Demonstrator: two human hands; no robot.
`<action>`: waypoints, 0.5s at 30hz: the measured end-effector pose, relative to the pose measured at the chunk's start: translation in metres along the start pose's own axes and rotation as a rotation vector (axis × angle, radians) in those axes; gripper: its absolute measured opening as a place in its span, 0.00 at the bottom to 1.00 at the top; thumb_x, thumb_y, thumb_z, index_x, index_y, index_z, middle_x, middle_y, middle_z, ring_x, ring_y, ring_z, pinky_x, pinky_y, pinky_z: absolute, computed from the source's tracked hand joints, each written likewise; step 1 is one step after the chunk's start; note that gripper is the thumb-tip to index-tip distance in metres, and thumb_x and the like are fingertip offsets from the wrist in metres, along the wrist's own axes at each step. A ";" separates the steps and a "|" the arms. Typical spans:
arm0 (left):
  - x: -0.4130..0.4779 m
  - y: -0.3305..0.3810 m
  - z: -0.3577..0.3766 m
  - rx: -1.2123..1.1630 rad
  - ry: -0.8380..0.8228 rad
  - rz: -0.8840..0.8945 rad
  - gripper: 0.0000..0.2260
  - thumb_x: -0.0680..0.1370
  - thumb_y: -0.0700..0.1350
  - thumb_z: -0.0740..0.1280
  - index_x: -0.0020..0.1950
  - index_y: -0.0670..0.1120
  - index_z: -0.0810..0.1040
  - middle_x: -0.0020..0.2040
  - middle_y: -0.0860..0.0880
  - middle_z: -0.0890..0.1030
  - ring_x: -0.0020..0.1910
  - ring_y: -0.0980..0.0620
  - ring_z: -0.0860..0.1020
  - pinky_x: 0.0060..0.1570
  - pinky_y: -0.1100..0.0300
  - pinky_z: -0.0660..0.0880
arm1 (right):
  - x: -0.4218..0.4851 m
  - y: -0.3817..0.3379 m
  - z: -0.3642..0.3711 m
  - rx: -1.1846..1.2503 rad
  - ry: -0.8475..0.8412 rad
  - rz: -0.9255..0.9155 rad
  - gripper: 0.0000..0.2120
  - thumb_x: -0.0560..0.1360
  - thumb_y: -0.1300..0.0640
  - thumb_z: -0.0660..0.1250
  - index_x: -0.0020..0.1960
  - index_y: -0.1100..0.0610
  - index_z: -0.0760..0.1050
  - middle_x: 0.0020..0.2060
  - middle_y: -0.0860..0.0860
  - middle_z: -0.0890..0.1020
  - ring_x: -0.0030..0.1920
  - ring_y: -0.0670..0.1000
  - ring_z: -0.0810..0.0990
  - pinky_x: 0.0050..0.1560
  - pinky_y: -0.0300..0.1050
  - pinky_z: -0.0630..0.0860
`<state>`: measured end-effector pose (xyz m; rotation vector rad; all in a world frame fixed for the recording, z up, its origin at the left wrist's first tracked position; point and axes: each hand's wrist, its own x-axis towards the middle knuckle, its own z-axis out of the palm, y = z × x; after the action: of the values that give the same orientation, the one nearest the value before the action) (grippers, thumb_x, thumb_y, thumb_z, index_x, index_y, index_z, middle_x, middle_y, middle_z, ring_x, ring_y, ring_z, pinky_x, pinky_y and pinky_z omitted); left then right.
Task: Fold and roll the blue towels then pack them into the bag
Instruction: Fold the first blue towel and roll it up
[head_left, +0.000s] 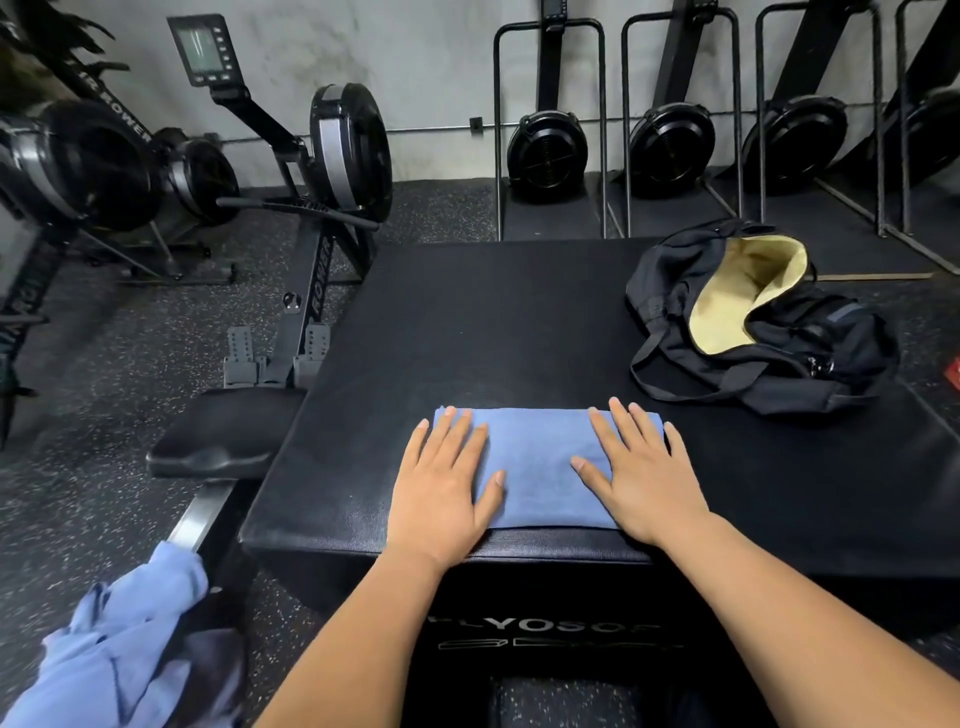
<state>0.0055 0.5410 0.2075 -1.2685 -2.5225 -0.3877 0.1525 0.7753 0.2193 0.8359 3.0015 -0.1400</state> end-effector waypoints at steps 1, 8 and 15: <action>-0.002 0.000 0.000 0.007 0.049 0.028 0.28 0.86 0.61 0.55 0.78 0.46 0.73 0.81 0.46 0.68 0.84 0.47 0.59 0.81 0.43 0.55 | -0.002 -0.002 0.002 0.005 -0.001 0.033 0.39 0.78 0.25 0.34 0.85 0.42 0.38 0.85 0.47 0.39 0.84 0.50 0.36 0.82 0.59 0.40; 0.000 -0.001 0.000 0.003 0.014 0.015 0.26 0.86 0.60 0.55 0.79 0.47 0.72 0.81 0.50 0.68 0.84 0.51 0.57 0.82 0.45 0.55 | 0.000 -0.018 -0.003 -0.119 0.120 -0.175 0.34 0.82 0.37 0.39 0.85 0.48 0.54 0.85 0.52 0.49 0.84 0.59 0.46 0.81 0.61 0.51; 0.004 -0.004 0.002 -0.054 -0.024 -0.022 0.27 0.86 0.62 0.54 0.82 0.51 0.66 0.84 0.52 0.62 0.85 0.51 0.50 0.82 0.45 0.52 | -0.001 -0.059 0.001 0.154 -0.019 0.213 0.29 0.85 0.36 0.42 0.85 0.40 0.45 0.85 0.49 0.41 0.84 0.55 0.37 0.82 0.58 0.39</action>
<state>0.0002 0.5425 0.2067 -1.2729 -2.5646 -0.4516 0.1228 0.7240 0.2230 1.1539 2.8876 -0.3744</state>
